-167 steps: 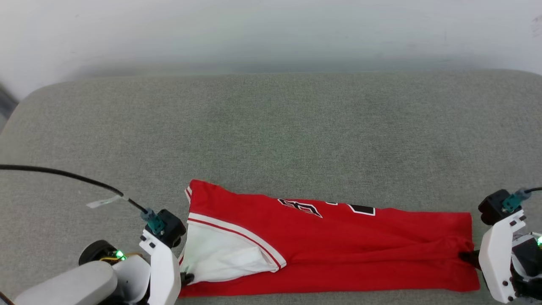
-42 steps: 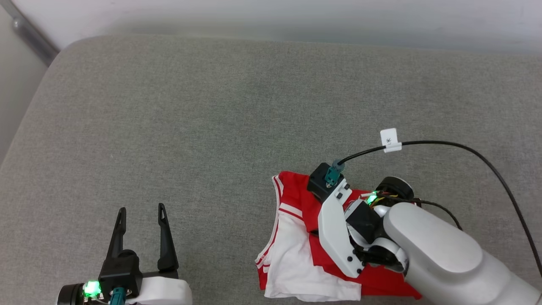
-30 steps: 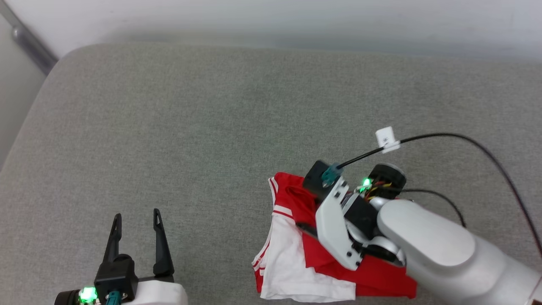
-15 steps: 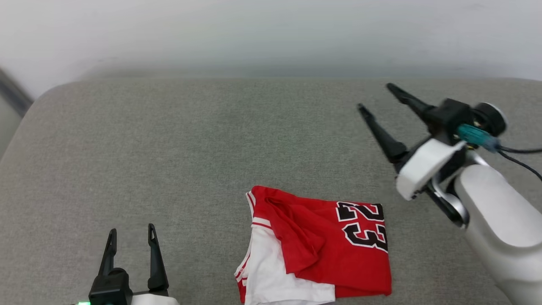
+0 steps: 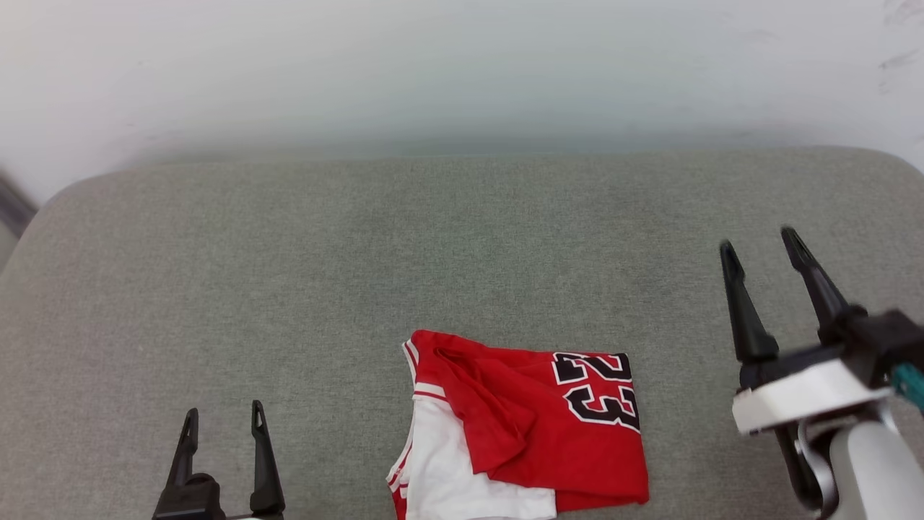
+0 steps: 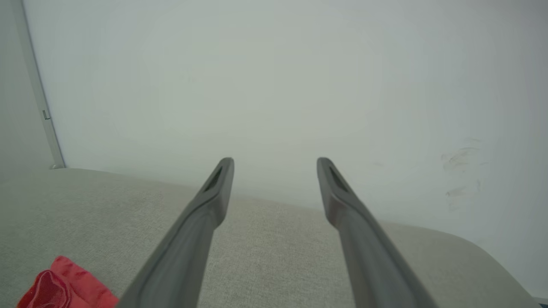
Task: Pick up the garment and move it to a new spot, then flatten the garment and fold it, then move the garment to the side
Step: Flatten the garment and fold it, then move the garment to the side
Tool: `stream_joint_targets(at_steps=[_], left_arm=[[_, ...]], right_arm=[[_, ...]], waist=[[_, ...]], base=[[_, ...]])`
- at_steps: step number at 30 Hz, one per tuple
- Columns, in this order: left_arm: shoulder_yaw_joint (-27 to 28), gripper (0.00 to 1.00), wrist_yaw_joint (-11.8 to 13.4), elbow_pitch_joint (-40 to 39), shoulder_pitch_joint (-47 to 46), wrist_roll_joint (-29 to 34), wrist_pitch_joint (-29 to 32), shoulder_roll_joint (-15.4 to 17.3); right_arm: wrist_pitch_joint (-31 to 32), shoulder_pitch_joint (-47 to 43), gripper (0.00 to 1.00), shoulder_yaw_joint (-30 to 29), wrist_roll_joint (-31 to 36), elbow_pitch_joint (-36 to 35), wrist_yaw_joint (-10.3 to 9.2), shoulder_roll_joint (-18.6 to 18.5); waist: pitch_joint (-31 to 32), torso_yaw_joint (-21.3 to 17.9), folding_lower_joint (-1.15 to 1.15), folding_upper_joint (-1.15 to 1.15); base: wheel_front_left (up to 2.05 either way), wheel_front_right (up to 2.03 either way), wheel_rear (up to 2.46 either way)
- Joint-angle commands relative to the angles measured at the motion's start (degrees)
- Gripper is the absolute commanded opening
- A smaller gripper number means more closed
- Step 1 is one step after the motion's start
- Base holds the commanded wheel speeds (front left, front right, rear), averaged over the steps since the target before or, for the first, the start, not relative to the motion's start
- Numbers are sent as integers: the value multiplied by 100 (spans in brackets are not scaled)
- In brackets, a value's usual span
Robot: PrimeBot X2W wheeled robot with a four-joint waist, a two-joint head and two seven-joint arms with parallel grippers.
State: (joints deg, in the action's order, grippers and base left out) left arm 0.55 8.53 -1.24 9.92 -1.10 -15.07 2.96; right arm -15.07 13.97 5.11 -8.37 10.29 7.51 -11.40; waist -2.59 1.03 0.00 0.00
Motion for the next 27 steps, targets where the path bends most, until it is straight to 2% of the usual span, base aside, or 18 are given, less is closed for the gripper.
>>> stream_joint_targets(at_steps=[1,7,15,27], left_arm=[[-19,100,-39,-2,54,61,-13,-1],[-76,100,-71,-18,162,118,-13,52],[-100,100,-70,20,241,118,-13,104],[-96,100,-48,-2,347,42,-13,97]], right_arm=[[-8,-280,100,-133,45,-158,-4,141],[-9,-1186,100,-472,113,-578,-3,484],[-10,-2079,100,-588,86,-872,-3,759],[-10,-2404,100,-559,140,-1037,-3,860]], waist=[[43,-23,0,0],[161,-44,0,0],[282,-12,0,0],[342,-21,0,0]], base=[[0,0,0],[0,0,0],[0,0,0],[0,0,0]])
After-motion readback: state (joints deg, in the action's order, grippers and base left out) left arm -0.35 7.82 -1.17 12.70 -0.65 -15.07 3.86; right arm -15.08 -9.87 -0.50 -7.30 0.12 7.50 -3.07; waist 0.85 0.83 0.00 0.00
